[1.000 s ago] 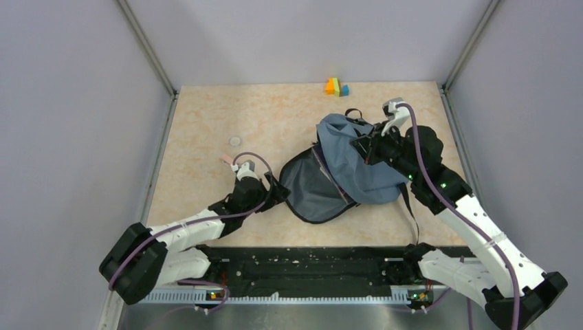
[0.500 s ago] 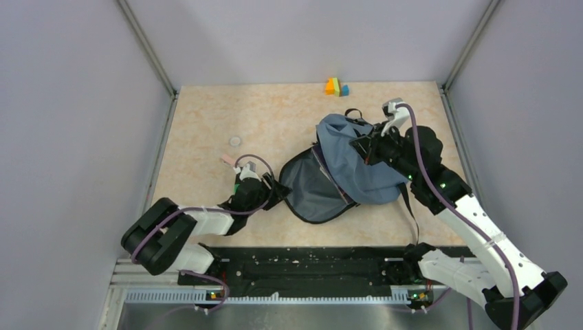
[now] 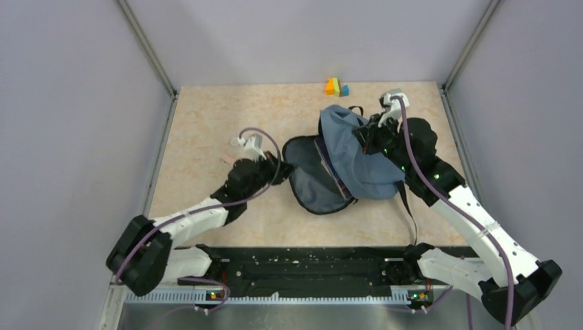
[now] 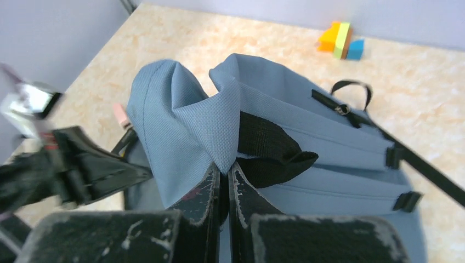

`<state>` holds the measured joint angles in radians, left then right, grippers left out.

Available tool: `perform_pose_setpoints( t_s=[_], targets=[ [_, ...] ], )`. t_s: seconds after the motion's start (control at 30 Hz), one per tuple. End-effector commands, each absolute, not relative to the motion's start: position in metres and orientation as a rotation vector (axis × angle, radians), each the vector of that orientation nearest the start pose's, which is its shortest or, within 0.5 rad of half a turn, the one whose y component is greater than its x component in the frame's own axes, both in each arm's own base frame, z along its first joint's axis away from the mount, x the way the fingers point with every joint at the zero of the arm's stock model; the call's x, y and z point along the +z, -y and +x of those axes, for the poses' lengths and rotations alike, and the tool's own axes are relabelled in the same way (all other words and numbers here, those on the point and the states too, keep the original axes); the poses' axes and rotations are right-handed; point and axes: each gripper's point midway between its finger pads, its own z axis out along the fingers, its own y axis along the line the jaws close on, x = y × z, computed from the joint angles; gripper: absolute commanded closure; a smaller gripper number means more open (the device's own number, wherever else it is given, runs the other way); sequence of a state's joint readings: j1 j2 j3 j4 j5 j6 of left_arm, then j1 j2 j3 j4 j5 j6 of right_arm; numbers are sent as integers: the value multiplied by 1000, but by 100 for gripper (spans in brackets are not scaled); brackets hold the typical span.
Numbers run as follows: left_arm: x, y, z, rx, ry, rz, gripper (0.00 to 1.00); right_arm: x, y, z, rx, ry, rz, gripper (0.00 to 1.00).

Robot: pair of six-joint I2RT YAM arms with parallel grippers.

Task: Pack the student bag
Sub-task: Adjust the student bag at the center of the board.

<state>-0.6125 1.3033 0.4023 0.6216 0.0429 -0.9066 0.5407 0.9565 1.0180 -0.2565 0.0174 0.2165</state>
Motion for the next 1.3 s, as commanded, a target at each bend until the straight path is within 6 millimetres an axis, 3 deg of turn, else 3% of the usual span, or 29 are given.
perform_pose_setpoints(
  t_s=[0.0, 0.07, 0.17, 0.3, 0.43, 0.53, 0.63, 0.73, 0.8, 0.93, 1.03, 1.13, 1.27],
  targets=[
    [322, 255, 288, -1139, -1512, 34, 100, 404, -162, 320, 385, -1541, -205, 100],
    [388, 255, 272, -1194, -1384, 109, 100, 431, -164, 320, 394, -1484, -212, 100],
    [453, 268, 251, -1278, -1334, 248, 100, 471, -163, 321, 393, -1411, -208, 100],
    [498, 286, 243, -1404, -1298, 326, 100, 501, -167, 322, 409, -1362, -219, 100],
    [521, 295, 235, -1533, -1234, 340, 100, 507, -179, 329, 447, -1341, -236, 100],
    [523, 298, 237, -1568, -1213, 329, 100, 488, -189, 347, 432, -1379, -246, 100],
    [504, 304, 255, -1533, -1262, 290, 100, 454, -192, 368, 385, -1460, -225, 100],
    [470, 308, 281, -1441, -1349, 235, 100, 434, -200, 367, 424, -1498, -252, 100],
    [456, 306, 297, -1367, -1379, 196, 100, 433, -203, 357, 470, -1487, -269, 96],
    [451, 299, 312, -1285, -1378, 136, 100, 439, -200, 331, 526, -1456, -302, 43],
    [453, 294, 314, -1262, -1369, 112, 100, 445, -199, 309, 565, -1442, -358, 15],
    [452, 288, 318, -1233, -1366, 79, 100, 444, -197, 288, 599, -1426, -403, 3],
    [453, 286, 318, -1227, -1364, 66, 100, 430, -203, 256, 674, -1386, -519, 1]
  ],
)
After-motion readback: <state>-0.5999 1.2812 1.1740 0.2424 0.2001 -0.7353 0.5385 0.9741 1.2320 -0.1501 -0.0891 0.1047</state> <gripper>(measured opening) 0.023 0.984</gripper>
